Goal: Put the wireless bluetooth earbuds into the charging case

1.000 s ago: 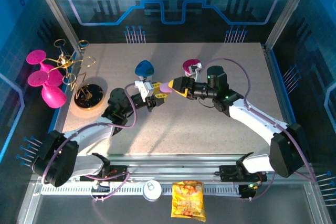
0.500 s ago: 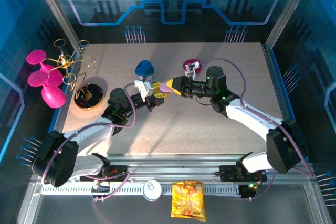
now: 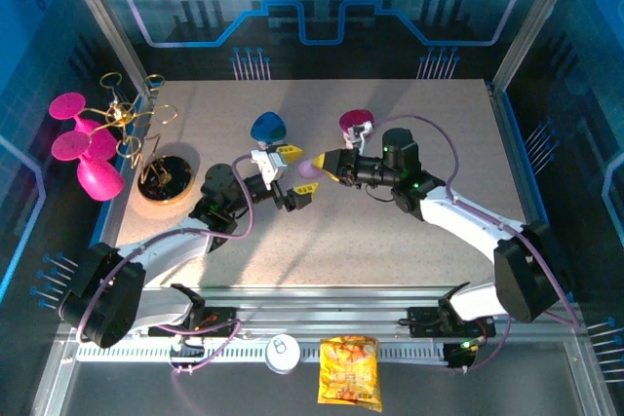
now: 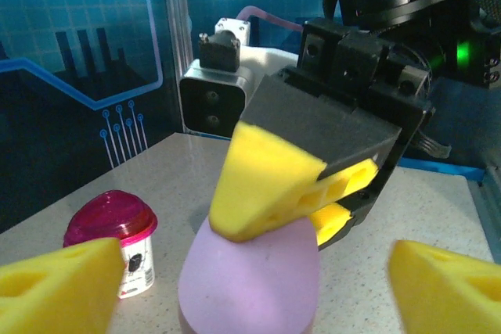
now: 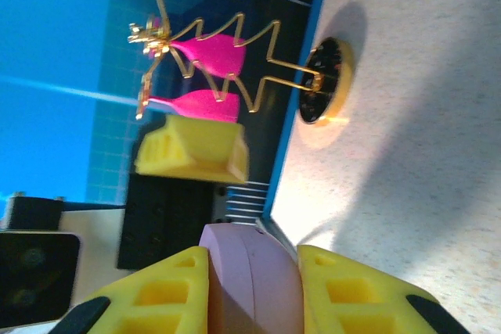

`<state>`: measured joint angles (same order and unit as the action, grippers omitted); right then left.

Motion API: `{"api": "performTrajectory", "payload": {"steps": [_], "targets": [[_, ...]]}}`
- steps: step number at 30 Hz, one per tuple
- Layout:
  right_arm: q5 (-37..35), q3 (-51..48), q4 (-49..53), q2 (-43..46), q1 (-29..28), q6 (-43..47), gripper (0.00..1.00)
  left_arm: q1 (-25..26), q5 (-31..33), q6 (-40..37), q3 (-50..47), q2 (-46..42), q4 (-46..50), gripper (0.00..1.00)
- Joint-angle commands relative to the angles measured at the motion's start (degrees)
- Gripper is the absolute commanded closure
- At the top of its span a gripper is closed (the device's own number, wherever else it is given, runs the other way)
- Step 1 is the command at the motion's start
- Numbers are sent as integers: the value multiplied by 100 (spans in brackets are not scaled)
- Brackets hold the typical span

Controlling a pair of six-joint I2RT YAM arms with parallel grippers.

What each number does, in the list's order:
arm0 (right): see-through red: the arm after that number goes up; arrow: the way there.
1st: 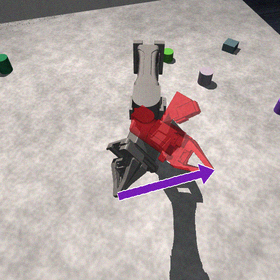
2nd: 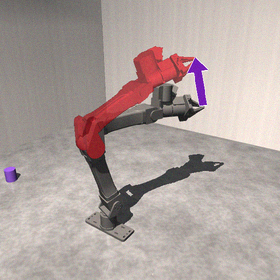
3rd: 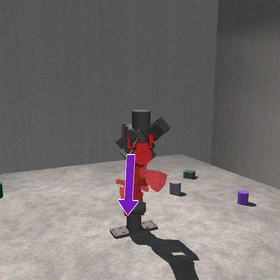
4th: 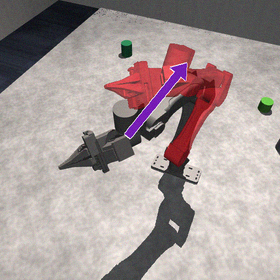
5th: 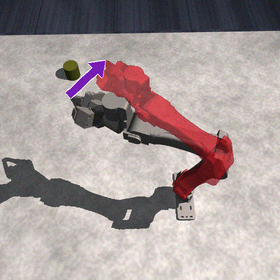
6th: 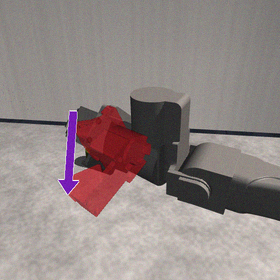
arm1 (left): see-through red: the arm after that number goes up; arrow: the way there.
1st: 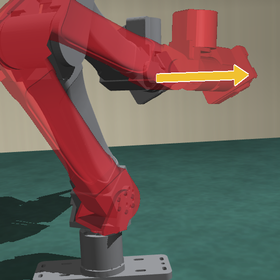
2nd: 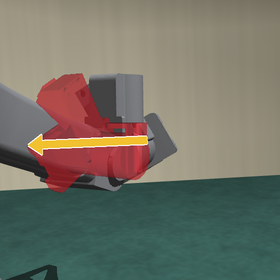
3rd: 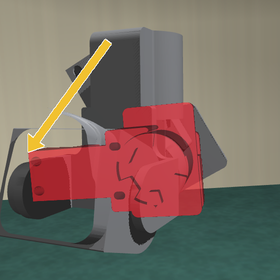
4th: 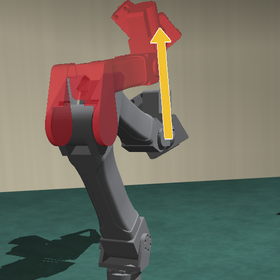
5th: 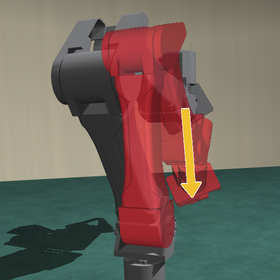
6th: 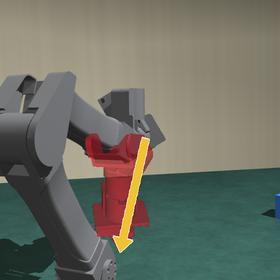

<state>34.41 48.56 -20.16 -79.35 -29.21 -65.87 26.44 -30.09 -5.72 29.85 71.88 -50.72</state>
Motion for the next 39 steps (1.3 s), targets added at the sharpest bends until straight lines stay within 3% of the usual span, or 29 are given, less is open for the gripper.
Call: {"api": "performTrajectory", "payload": {"steps": [1, 9, 18, 28, 30, 33, 36, 39], "targets": [[-421, -153, 362, 268, 171, 397, 98, 45, -107, -167, 14, -145, 322, 2], [-1788, -625, 1549, 408, 443, 1299, 95, 184, 37, -627, -54, -433, 1958, 1], [-2766, -789, 2101, -244, 558, 2071, 94, 465, 502, -839, -364, -456, 2598, 1], [-3257, -904, 2039, -929, 556, 2332, 89, 497, 355, -889, -235, -111, 2620, 1], [-3320, -931, 2033, -959, 557, 2341, 84, 503, 334, -905, -215, -96, 2619, 1], [-3435, -924, 2113, -879, 558, 2391, 67, 502, 349, -906, -190, -112, 2620, 1], [-3740, -896, 2323, -559, 574, 2550, 38, 497, 644, -853, -170, -170, 2674, 1], [-4062, -876, 2498, -94, 638, 2876, 21, 470, 1386, -745, -270, -303, 2524, 1]]}}
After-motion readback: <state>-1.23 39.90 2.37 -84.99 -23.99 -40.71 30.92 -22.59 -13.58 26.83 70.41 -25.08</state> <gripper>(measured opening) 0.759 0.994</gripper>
